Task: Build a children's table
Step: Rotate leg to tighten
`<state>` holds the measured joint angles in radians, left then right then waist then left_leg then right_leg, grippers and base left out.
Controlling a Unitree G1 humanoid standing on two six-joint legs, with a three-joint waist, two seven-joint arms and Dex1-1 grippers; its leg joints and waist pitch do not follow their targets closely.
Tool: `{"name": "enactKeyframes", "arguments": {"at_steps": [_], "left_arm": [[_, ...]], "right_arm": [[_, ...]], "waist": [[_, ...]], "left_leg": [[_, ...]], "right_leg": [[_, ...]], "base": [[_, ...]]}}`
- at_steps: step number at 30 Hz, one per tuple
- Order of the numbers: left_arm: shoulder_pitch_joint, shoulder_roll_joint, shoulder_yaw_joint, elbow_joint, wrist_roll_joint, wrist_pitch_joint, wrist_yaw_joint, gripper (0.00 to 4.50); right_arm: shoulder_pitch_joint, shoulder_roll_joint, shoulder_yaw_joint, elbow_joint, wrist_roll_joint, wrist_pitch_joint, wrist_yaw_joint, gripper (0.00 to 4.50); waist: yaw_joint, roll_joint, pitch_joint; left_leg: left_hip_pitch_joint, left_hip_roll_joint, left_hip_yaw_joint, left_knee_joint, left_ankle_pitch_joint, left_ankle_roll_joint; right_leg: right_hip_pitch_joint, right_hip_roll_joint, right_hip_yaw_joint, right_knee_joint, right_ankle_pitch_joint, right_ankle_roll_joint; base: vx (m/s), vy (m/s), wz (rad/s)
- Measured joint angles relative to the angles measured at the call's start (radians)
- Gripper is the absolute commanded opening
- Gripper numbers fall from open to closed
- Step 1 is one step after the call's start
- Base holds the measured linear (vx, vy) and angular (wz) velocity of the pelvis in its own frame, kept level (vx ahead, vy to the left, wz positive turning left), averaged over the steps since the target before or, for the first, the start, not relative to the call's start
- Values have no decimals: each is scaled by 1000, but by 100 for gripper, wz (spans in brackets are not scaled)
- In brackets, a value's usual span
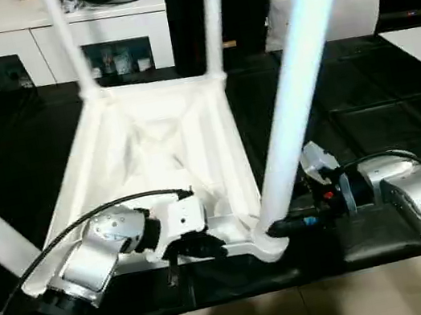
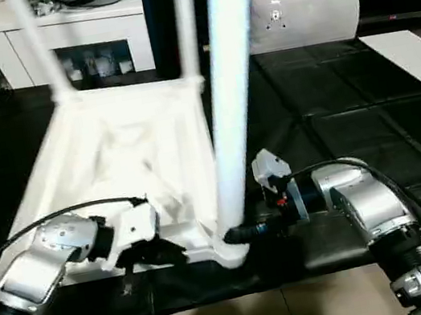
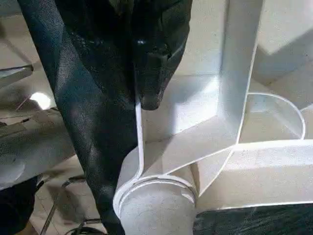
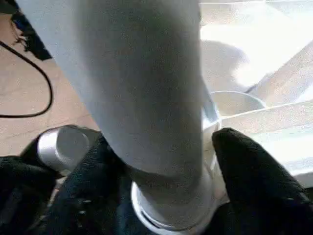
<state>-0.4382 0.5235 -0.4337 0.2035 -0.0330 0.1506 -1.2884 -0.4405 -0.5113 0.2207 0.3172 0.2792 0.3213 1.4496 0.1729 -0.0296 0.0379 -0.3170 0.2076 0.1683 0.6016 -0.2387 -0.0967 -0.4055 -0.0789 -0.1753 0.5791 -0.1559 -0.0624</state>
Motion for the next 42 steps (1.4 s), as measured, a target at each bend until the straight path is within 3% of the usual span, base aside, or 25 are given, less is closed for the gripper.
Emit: {"name": "enactKeyframes", "arguments": {"at_steps": [7, 14, 19, 20, 24, 27, 29, 31, 37, 42], "left_arm": [[0, -6, 2, 3, -3, 7, 6, 0], [21, -53, 51, 2, -11, 88, 93, 0], [25, -109, 83, 5, 3, 164, 225, 0], [25, -133, 99, 11, 12, 184, 270, 0], [-5, -264, 152, 70, 40, 257, 477, 0], [-19, -343, 163, 87, 41, 295, 587, 0], [-26, -360, 165, 89, 41, 308, 621, 0], [-29, -374, 165, 89, 46, 310, 639, 0], [-31, -375, 164, 87, 54, 306, 638, 0], [-28, -339, 150, 83, 47, 283, 593, 0]], "right_arm": [[6, 0, 3, -5, 11, 27, -4, 219], [68, 59, -68, -75, 26, 93, -170, 206], [69, 140, -114, -81, -19, 118, -391, 200], [55, 178, -129, -77, -40, 131, -470, 199], [-13, 322, -193, -22, -103, 166, -812, 198], [-33, 374, -223, 6, -114, 150, -941, 198], [-34, 390, -228, 11, -117, 129, -977, 264], [-34, 397, -229, 12, -124, 119, -993, 267], [-23, 405, -224, 0, -134, 100, -995, 319], [12, 342, -201, -27, -115, 78, -885, 371]], "waist": [[1, 0, 0], [-8, 0, 0], [-47, -1, -1], [-62, -1, -1], [-88, -1, -1], [-82, 0, -1], [-74, 0, -1], [-69, 1, -1], [-65, 1, -1], [-58, 1, -1]], "left_leg": [[0, 0, 0, 0, 0, 0], [2, 0, 0, 1, 0, -3], [2, 0, -1, 1, -1, -6], [2, 0, -1, 2, -1, -6], [1, 0, -2, 1, 0, -8], [-1, 0, -2, -2, -1, -4], [-3, 0, -2, -4, 0, 0], [-6, 0, -1, -4, 0, 0], [-10, 0, 0, -3, 0, 0], [-10, 0, 0, -3, 0, 0]], "right_leg": [[1, 0, 0, 0, 0, 0], [2, 0, 0, 0, 2, 0], [3, 1, -1, -2, 3, 1], [2, 1, -1, -2, 3, 2], [1, 1, -3, -3, 3, 2], [1, 1, -2, -4, 3, 2], [-2, 1, -2, -3, 0, 2], [-5, 1, -1, -2, -2, 2], [-12, 1, 1, 1, -1, 0], [-12, 1, 0, 1, 0, -1]], "base": [[0, 0, 0], [0, 0, 0], [0, 0, 0], [0, 0, 0], [0, 0, 0], [0, 0, 0], [0, 0, 0], [0, 0, 0], [0, 0, 0], [0, 0, 0]]}}
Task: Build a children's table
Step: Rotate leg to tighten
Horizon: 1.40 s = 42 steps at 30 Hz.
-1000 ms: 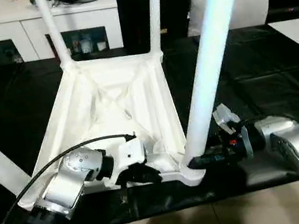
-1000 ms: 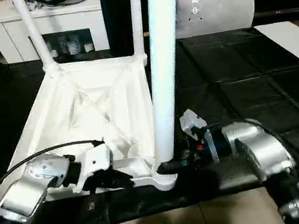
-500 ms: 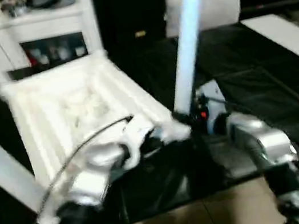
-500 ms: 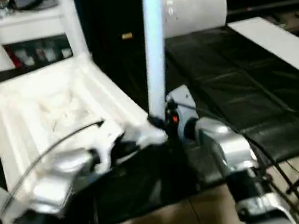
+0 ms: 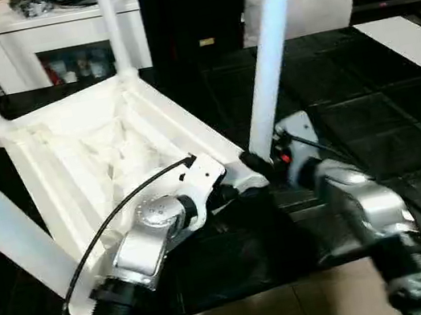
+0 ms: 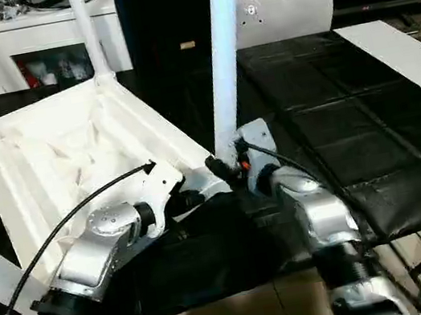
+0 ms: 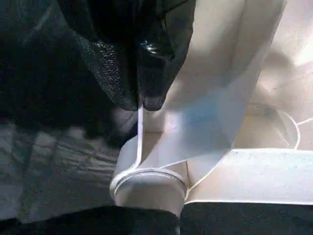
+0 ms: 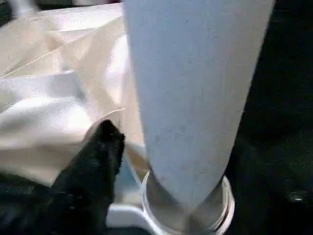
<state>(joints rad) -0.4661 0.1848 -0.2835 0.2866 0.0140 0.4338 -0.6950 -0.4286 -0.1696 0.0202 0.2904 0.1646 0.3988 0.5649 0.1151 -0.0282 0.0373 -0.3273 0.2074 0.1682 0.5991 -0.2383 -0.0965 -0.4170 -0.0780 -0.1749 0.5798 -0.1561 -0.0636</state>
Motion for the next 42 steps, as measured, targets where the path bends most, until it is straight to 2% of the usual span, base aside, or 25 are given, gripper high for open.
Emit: {"name": "enactKeyframes", "arguments": {"at_steps": [2, 5, 9, 15, 20, 22, 23, 30, 32, 37, 39, 42], "left_arm": [[2, 24, -6, -2, 0, -20, -34, 0], [19, 89, -19, -14, -13, -79, -131, 0], [27, 133, -19, -14, -20, -118, -193, 0], [30, 243, -65, -28, -31, -219, -365, 0], [29, 282, -87, -29, -35, -271, -453, 0], [29, 299, -95, -32, -39, -288, -488, 0], [29, 307, -100, -35, -39, -293, -502, 0], [29, 320, -116, -45, -41, -314, -557, 0], [29, 320, -118, -46, -41, -320, -565, 0], [31, 318, -124, -46, -46, -326, -567, 0], [31, 317, -124, -46, -48, -325, -567, 0], [34, 309, -123, -48, -57, -316, -570, 0]], "right_arm": [[10, -41, 20, -11, 2, -12, 65, 395], [31, -151, 53, -43, 27, -22, 247, 417], [35, -185, 64, -43, 43, -34, 345, 448], [14, -309, 119, -17, 73, -58, 600, 448], [3, -327, 147, 3, 88, -60, 722, 402], [2, -337, 154, 5, 103, -60, 765, 402], [2, -339, 159, 4, 108, -60, 781, 376], [2, -341, 183, 5, 116, -60, 838, 327], [3, -341, 184, 5, 116, -58, 844, 298], [5, -344, 184, 5, 117, -56, 853, 277], [7, -344, 183, 5, 119, -56, 853, 244], [23, -329, 168, -6, 133, -31, 839, 232]], "waist": [[2, 0, 0], [9, 1, 0], [12, 1, 0], [43, 0, 0], [59, 0, 0], [60, -1, 0], [61, -1, 0], [64, -1, 0], [64, -1, 0], [65, -1, 0], [66, -1, 0], [70, -1, -1]], "left_leg": [[0, 0, 0, 0, 0, 0], [0, 0, 0, 0, 0, 0], [-1, 1, 0, 3, 0, 0], [-1, 1, 0, 4, 0, 0], [-1, 1, -1, 5, 0, 0], [-1, 1, -1, 5, 0, 0], [0, 1, -1, 5, 0, 0], [1, 1, -1, 6, 0, 0], [1, 1, -1, 6, 0, 0], [1, 1, -1, 6, 0, 0], [1, 1, -1, 6, 0, 0], [1, 1, -1, 6, 0, 0]], "right_leg": [[0, 0, 0, 0, 1, 0], [0, 0, 0, 0, 0, 0], [0, 0, 0, 0, 1, 0], [1, 0, -1, 0, 1, 0], [3, -1, 0, 1, 1, -1], [3, -1, 0, 1, 1, -1], [3, -1, 0, 1, 1, -1], [4, -1, 0, 1, 1, -1], [4, -1, 0, 1, 1, -1], [4, -1, 0, 1, 1, 0], [4, -1, 0, 1, 1, 0], [4, -1, 0, 1, 1, 0]], "base": [[0, 0, 0], [0, 0, 0], [0, 0, 0], [0, 0, 0], [0, 0, 0], [0, 0, 0], [0, 0, 0], [0, 0, 0], [0, 0, 0], [0, 0, 0], [0, 0, 0], [0, 0, 0]]}}
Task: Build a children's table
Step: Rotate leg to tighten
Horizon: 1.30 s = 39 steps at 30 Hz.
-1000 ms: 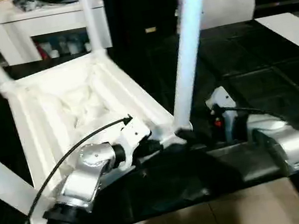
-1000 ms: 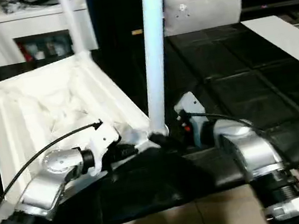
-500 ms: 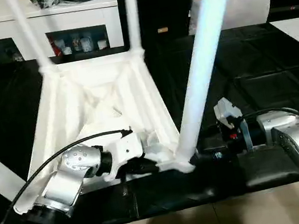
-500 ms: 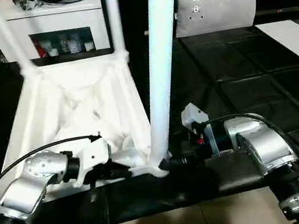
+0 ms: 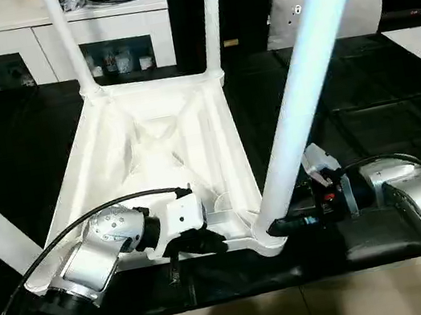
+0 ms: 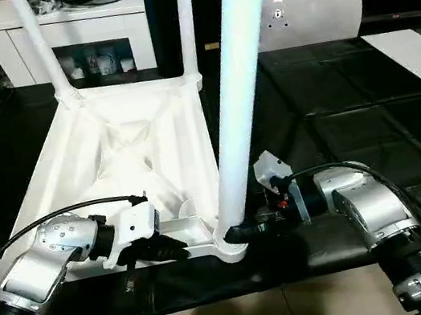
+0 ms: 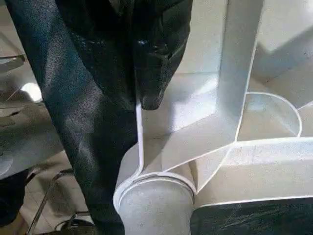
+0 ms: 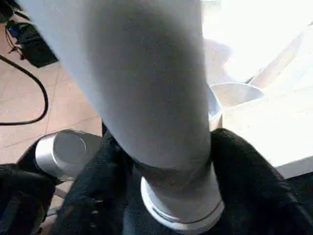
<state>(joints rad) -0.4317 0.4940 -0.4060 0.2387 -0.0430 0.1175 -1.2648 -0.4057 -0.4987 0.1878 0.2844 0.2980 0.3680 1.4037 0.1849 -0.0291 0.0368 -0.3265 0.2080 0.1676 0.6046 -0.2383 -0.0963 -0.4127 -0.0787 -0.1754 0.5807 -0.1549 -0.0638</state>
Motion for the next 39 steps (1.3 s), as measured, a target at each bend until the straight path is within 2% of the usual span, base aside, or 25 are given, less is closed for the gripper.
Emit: {"name": "enactKeyframes", "arguments": {"at_steps": [3, 7, 10, 12, 14, 16, 17, 19, 20, 21, 23, 26, 30, 34, 35, 39], "left_arm": [[7, -5, 15, -3, -4, 27, 5, 0], [6, -26, 42, 11, 8, 82, 72, 0], [-17, -73, 70, 52, 30, 139, 177, 0], [-57, -150, 96, 112, 54, 188, 298, 0], [-75, -233, 111, 149, 61, 225, 409, 0], [-79, -294, 123, 162, 61, 257, 493, 0], [-87, -324, 127, 171, 62, 278, 540, 0], [-92, -347, 128, 175, 67, 286, 579, 0], [-93, -354, 128, 174, 70, 286, 589, 0], [-93, -358, 128, 173, 73, 285, 594, 0], [-94, -357, 128, 163, 79, 285, 593, 0], [-94, -351, 125, 158, 83, 273, 591, 0], [-96, -339, 118, 160, 84, 260, 586, 0], [-97, -297, 105, 169, 86, 219, 535, 0], [-97, -280, 101, 173, 86, 197, 505, 0], [-88, -190, 74, 181, 82, 70, 373, 0]], "right_arm": [[37, 27, -28, -29, 23, 27, -50, 211], [41, 80, -47, -48, -2, 71, -190, 206], [18, 174, -94, -40, -42, 124, -398, 203], [-24, 273, -150, -7, -79, 169, -616, 203], [-50, 311, -160, 10, -124, 163, -770, 203], [-65, 341, -169, 33, -156, 141, -871, 203], [-66, 364, -177, 44, -171, 120, -928, 203], [-66, 385, -181, 50, -189, 95, -985, 250], [-66, 389, -182, 50, -193, 85, -999, 250], [-66, 393, -182, 50, -194, 82, -1004, 269], [-66, 399, -184, 40, -197, 81, -1008, 281], [-63, 397, -179, 30, -199, 83, -1002, 314], [-25, 377, -178, -1, -189, 83, -973, 345], [26, 345, -172, -52, -165, 86, -912, 372], [42, 337, -169, -64, -155, 83, -892, 394], [102, 301, -163, -135, -114, 81, -811, 411]], "waist": [[-2, 0, 0], [-19, 0, 0], [-50, 0, 0], [-78, 1, 0], [-95, 8, 1], [-104, 8, 1], [-106, 8, 1], [-106, 8, 1], [-104, 7, 0], [-102, 7, 0], [-96, 7, 0], [-91, 6, -1], [-82, 6, -1], [-83, 5, 0], [-83, 5, 0], [-70, 6, 0]], "left_leg": [[1, 0, 0, 0, 0, 0], [9, -1, 1, -1, 1, -5], [13, 1, 0, 0, 2, -10], [10, 2, -2, 5, 2, -10], [8, 16, -6, 5, 2, -10], [8, 17, -6, 4, 0, -7], [10, 15, -4, 3, -2, -4], [11, 8, -3, -2, -3, -3], [12, 1, -4, -5, -3, -3], [12, 0, -3, -8, -3, -2], [8, -1, -3, -11, 0, 3], [4, -2, -2, -5, -1, 2], [4, 0, -2, -8, 1, 0], [4, 0, -3, -7, 1, 0], [4, 0, -3, -7, 1, 0], [3, 0, -4, -7, 1, 0]], "right_leg": [[0, 0, 0, 0, 0, 0], [6, 0, 0, 1, 2, 1], [12, 1, -6, -5, 2, 2], [13, 1, -14, -12, 4, 5], [25, 1, -35, -36, 6, 8], [29, 0, -38, -42, 7, 8], [30, 0, -34, -41, 7, 8], [28, -4, -31, -38, 9, 8], [27, -10, -30, -36, 17, 7], [25, -11, -30, -33, 15, 7], [19, -12, -29, -26, 9, 7], [7, -16, -25, -2, -2, 0], [4, -13, -27, -1, -5, 1], [4, -13, -27, -2, -3, 0], [4, -13, -27, -2, -3, 0], [4, -13, -27, -3, -3, 0]], "base": [[0, 0, 0], [0, 0, 0], [0, 0, 0], [0, 0, 0], [0, 0, 0], [0, 0, 0], [0, 0, 0], [0, 0, 0], [0, 0, 0], [57, -6, 6], [57, -14, 3], [0, 0, 0], [0, 0, 0], [0, 0, 0], [0, 0, 0], [0, 0, 0]]}}
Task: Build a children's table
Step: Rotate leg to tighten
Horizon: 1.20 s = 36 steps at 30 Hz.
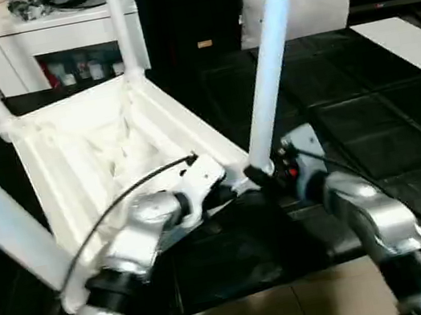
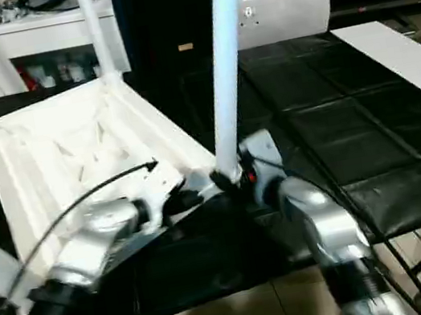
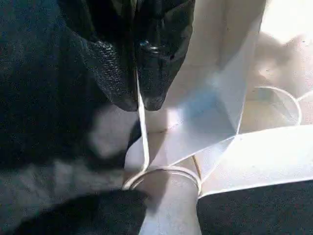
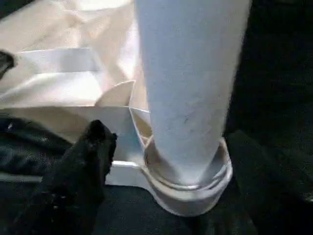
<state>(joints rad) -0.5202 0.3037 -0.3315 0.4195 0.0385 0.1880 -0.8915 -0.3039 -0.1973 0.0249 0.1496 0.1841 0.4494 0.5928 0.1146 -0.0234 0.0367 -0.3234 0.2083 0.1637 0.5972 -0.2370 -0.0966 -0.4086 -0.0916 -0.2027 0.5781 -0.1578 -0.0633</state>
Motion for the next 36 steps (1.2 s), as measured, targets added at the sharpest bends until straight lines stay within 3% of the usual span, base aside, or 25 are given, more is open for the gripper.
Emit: {"name": "enactKeyframes", "arguments": {"at_steps": [2, 6, 11, 12, 14, 17, 19, 23, 28, 33, 36], "left_arm": [[0, 38, -7, 16, 1, -62, -46, 0], [-4, 81, -8, 64, -5, -180, -120, 0], [-5, 158, 7, 132, -24, -309, -180, 0], [-2, 170, 16, 133, -30, -318, -196, 27], [18, 196, 35, 120, -45, -321, -229, 53], [66, 207, 69, 48, -100, -294, -278, 57], [93, 208, 87, -14, -142, -267, -299, 91], [213, 197, 140, -204, -291, -151, -286, 119], [351, 88, 230, -395, -352, -74, -83, 156], [443, -81, 330, -504, -257, 3, 300, 195], [525, -170, 365, -599, -198, 23, 495, 222]], "right_arm": [[21, -8, 4, -35, 17, -12, 30, 440], [92, -23, 4, -135, 85, -24, 107, 448], [185, -84, 10, -216, 108, -27, 180, 448], [196, -87, 11, -223, 110, -28, 183, 449], [206, -91, 10, -232, 116, -32, 188, 450], [224, -93, 11, -256, 116, -37, 186, 450], [224, -95, 19, -267, 116, -33, 178, 450], [234, -104, 26, -287, 115, -15, 165, 450], [241, -78, 35, -305, 114, -5, 124, 450], [255, -42, 52, -331, 114, 1, 69, 450], [262, -20, 53, -331, 98, -8, 27, 450]], "waist": [[12, 0, 0], [34, 0, 0], [30, -1, -1], [28, -2, 0], [25, -2, 0], [29, -2, 0], [32, -3, -1], [30, -4, -1], [26, -7, -1], [18, -14, 0], [0, -16, -1]], "left_leg": [[0, 0, 0, 0, 0, 0], [0, -1, 0, 1, 0, 0], [2, -1, 0, 1, -3, -5], [3, -1, 0, 1, -3, -6], [3, -1, 0, 1, -3, -6], [3, 0, -1, 1, -3, -6], [3, -1, -1, 1, -4, -5], [5, -1, 0, 1, -5, -6], [8, -1, 0, 2, -4, -6], [8, 1, -2, 5, -4, -6], [8, 3, -14, 4, -6, -4]], "right_leg": [[1, -1, 0, 0, 0, 0], [2, -1, 0, -1, 0, 0], [3, -1, -1, -1, 1, 2], [3, 0, -1, -1, 1, 2], [3, 0, -1, -1, 2, 2], [5, -1, -1, -3, 1, 2], [5, -1, -1, -4, 1, 3], [6, -2, 0, -2, 1, 3], [10, -1, -1, -2, 1, 3], [19, 2, -9, -13, 3, 7], [31, 3, -18, -31, 7, 13]], "base": [[0, 0, 0], [0, 0, 0], [0, 0, 0], [0, 0, 0], [0, 0, 0], [0, 0, 0], [0, 0, 0], [0, 0, 0], [0, 0, 0], [0, 0, 0], [0, 0, 0]]}}
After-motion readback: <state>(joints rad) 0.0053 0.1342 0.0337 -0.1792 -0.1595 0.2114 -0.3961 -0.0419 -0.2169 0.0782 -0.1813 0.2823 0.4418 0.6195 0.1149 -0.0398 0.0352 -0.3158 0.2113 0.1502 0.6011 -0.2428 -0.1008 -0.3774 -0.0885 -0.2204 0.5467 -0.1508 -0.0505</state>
